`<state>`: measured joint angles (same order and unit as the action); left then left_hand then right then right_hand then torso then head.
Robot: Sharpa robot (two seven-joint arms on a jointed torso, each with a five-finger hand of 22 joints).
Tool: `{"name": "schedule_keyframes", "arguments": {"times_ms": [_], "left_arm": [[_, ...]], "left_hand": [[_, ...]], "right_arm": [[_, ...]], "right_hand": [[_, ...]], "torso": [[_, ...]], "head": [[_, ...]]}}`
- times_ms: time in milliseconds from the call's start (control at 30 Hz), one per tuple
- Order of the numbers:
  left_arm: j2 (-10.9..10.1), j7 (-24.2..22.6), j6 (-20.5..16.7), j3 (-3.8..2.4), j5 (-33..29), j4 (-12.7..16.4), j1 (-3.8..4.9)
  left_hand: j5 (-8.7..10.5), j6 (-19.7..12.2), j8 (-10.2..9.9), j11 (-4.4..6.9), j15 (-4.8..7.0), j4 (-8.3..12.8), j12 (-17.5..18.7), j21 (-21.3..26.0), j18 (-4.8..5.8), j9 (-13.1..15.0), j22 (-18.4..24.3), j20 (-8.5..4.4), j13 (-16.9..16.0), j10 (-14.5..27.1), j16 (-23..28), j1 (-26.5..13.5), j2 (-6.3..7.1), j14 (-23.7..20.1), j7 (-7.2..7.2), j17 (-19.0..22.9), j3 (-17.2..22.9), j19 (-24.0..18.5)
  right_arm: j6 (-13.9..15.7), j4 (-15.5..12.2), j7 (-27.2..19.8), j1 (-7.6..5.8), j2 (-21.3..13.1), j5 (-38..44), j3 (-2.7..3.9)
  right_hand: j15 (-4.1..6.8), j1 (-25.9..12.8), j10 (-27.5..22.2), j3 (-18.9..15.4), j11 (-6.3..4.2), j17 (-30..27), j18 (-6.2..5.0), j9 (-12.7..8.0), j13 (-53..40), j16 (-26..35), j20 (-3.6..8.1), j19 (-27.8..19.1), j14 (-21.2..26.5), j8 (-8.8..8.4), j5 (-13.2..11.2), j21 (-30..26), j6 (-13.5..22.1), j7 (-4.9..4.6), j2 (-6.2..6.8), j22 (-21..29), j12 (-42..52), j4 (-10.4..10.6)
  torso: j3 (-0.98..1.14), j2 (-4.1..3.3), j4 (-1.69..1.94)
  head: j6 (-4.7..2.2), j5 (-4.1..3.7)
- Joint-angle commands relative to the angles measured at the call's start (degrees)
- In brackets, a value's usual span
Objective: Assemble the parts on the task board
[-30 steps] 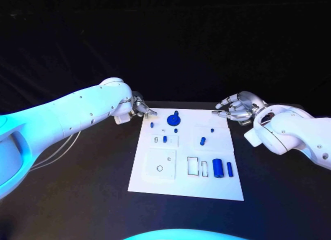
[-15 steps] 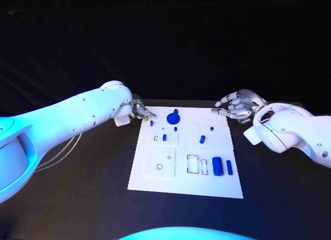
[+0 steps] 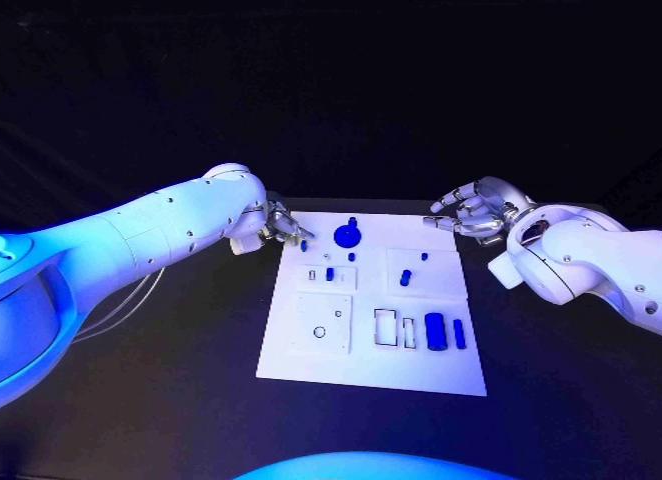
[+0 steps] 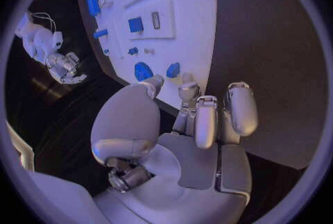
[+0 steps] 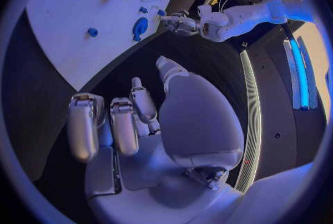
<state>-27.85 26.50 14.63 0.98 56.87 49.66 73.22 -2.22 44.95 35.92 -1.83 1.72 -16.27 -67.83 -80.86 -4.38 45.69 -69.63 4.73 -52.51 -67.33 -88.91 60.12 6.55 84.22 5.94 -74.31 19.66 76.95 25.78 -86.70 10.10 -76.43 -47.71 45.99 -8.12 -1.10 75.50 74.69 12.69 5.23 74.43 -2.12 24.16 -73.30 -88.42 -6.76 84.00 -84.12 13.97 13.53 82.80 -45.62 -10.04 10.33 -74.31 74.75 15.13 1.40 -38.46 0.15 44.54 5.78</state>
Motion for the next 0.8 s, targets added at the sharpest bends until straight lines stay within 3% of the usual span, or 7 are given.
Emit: {"name": "schedule_keyframes", "arguments": {"times_ms": [33,800], "left_arm": [[0.2,-0.2,0.0,0.0,-0.2,0.1,-0.01],[0.4,-0.4,0.0,0.06,-0.9,0.2,-0.03]], "left_hand": [[-0.63,0.2,-0.8,-0.25,-0.37,-0.3,0.6,0.9,-0.26,-0.7,0.5,0.06,0.5,1.5,0.7,0.9,0.05,4.3,0.26,-12.6,-3.2,-0.5],[-0.64,1.6,-0.8,-0.1,-0.32,0.0,-0.1,0.8,-0.2,-1.5,0.1,0.17,0.0,1.3,0.5,3.9,-1.2,4.4,0.04,-12.9,-2.9,-0.3]], "right_arm": [[-0.1,0.0,-0.1,0.02,0.1,0.1,0.01],[-0.2,0.1,-0.1,0.02,0.2,0.1,0.01]], "right_hand": [[0.42,0.9,-1.4,-0.2,-0.1,10.5,0.18,0.1,0.3,1.0,0.27,2.4,-4.5,0.91,0.2,-0.8,0.5,0.05,-0.17,-10.5,-0.8,1.1],[0.42,0.9,-1.4,-0.2,-0.1,10.5,0.18,0.1,0.3,1.0,0.27,2.4,-4.5,0.91,0.2,-0.8,0.5,0.05,-0.17,-10.5,-0.8,1.1]], "torso": [[0.02,-0.01,-0.06],[0.04,0.0,-0.01]], "head": [[0.03,0.02],[0.17,-0.02]]}}
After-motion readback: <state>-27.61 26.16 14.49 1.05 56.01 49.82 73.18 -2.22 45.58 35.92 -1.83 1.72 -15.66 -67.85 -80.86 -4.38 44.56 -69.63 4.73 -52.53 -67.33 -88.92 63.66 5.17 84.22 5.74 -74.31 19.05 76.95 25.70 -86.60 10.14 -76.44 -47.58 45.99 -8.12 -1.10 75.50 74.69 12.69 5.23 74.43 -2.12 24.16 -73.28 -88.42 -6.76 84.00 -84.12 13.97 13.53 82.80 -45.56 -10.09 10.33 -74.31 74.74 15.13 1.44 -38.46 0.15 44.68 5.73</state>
